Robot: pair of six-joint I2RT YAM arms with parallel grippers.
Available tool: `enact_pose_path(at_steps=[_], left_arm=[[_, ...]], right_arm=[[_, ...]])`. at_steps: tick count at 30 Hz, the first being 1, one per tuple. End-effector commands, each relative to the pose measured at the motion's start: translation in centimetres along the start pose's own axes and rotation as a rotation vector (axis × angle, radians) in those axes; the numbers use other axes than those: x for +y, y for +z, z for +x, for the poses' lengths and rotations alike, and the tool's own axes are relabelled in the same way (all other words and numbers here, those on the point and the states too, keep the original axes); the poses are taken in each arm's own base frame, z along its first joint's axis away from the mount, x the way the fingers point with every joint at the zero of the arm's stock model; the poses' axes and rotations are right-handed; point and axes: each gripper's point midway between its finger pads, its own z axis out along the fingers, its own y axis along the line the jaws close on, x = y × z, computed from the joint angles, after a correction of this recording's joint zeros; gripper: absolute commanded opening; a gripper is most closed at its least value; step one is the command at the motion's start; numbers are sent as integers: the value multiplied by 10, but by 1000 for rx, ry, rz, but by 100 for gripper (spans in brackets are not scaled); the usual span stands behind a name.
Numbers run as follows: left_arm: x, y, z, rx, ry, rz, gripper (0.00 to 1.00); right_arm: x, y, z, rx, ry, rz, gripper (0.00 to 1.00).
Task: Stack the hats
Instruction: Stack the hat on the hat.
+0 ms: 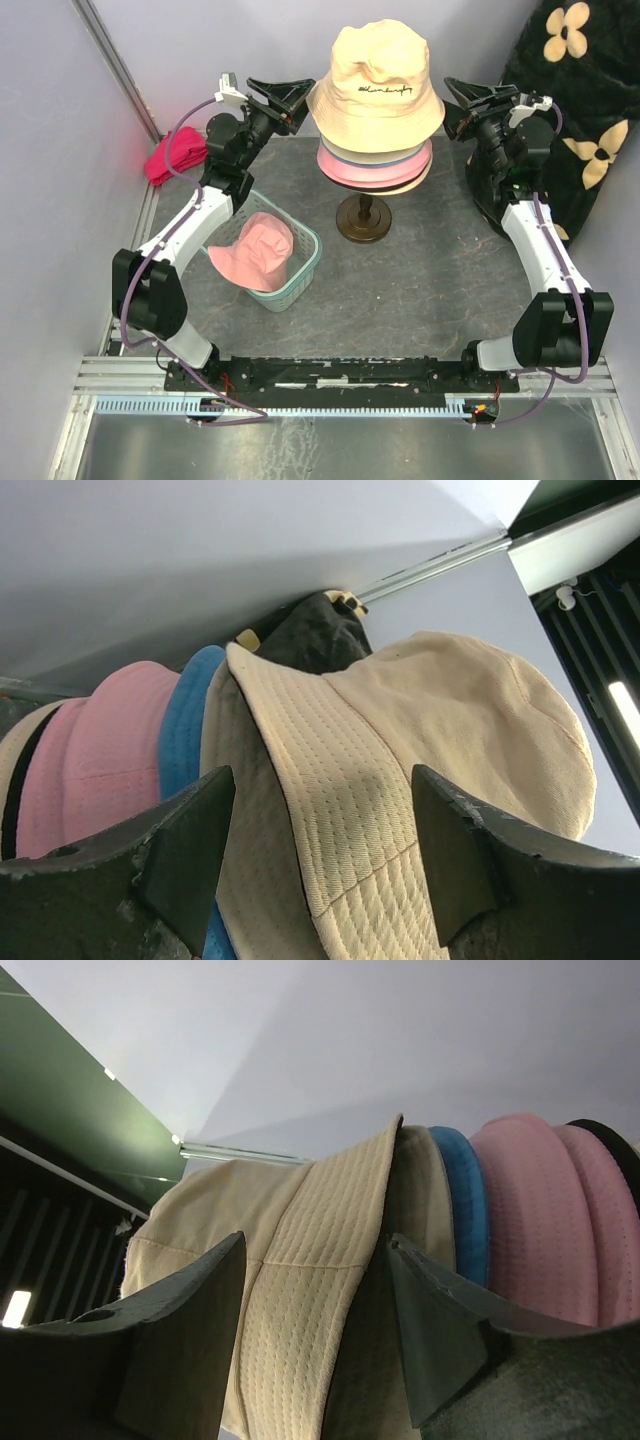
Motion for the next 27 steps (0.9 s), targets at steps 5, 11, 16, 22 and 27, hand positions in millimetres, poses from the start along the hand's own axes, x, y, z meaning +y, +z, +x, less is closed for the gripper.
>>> enact_pose_path(at_steps=[5, 11, 16, 22, 27], left_arm=[[-22, -2, 2, 28, -28, 98, 74], [-19, -3, 5, 35, -41, 100, 72], [-21, -2, 6, 45, -58, 128, 70], [-21, -2, 8, 52, -74, 150, 61], [-21, -3, 10, 57, -91, 174, 46]], right_arm=[[24, 7, 20, 70, 16, -104, 65], [26, 11, 24, 79, 51, -132, 63], [26, 11, 24, 79, 78, -150, 60], [24, 10, 23, 77, 93, -158, 58], [21, 10, 22, 71, 113, -164, 44]])
